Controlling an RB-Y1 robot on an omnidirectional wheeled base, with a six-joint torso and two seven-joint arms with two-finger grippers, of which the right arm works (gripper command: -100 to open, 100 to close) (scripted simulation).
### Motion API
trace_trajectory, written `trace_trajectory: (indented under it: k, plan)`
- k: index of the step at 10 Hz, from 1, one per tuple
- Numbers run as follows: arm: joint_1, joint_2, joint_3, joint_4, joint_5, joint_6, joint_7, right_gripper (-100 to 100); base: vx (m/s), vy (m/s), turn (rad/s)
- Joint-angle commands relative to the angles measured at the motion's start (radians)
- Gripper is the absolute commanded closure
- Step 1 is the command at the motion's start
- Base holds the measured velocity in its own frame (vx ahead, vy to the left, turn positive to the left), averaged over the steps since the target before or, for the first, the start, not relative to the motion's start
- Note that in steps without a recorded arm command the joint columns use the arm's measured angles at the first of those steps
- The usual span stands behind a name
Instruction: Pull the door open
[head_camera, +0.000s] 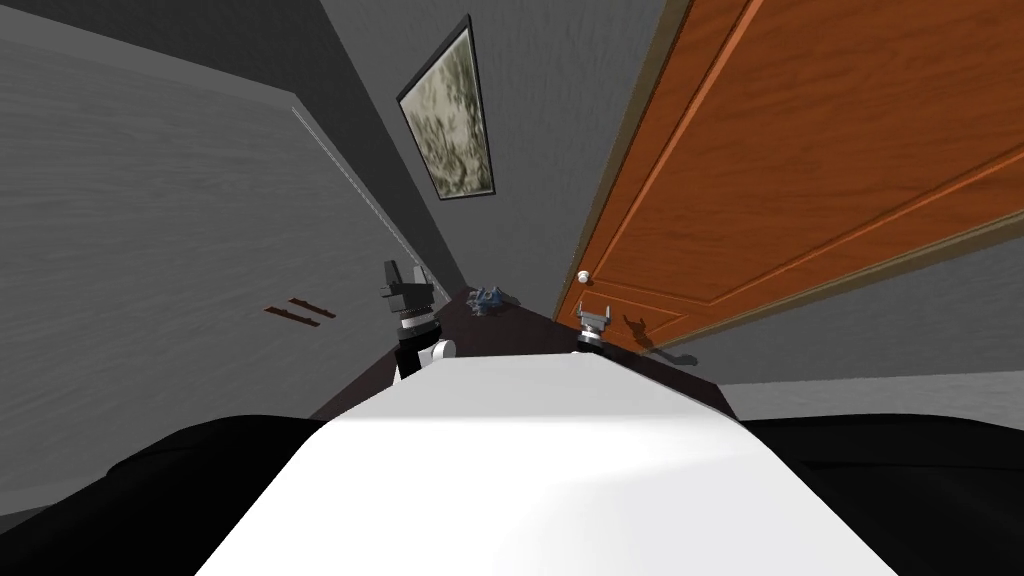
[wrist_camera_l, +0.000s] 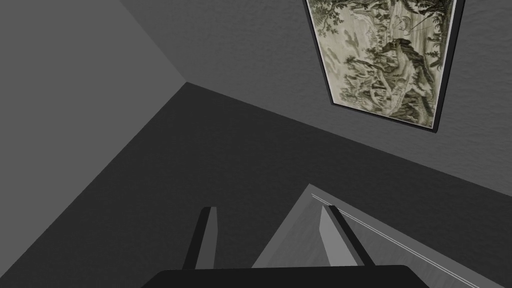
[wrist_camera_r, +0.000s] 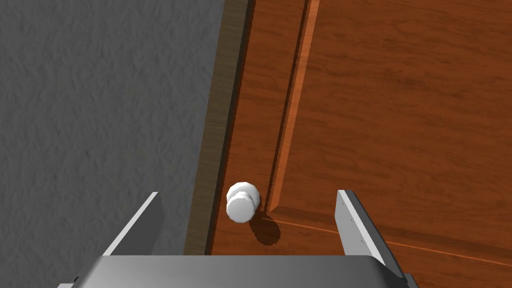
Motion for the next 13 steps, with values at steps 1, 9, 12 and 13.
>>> trace_trajectory:
  k: [1,9,12,13]
  plan:
    - [0.001,-0.012,0.008,0.032,-0.032,-0.016,-0.034,-100,0.096,-0.038,0.093]
    - [-0.015,-0.042,0.039,0.158,-0.162,-0.063,-0.143,-100,0.075,-0.039,0.086]
    - [-0.023,-0.057,0.055,0.222,-0.228,-0.087,-0.198,-100,0.107,-0.048,0.125]
    - [-0.025,-0.061,0.059,0.238,-0.244,-0.093,-0.212,-100,0.093,-0.069,0.089]
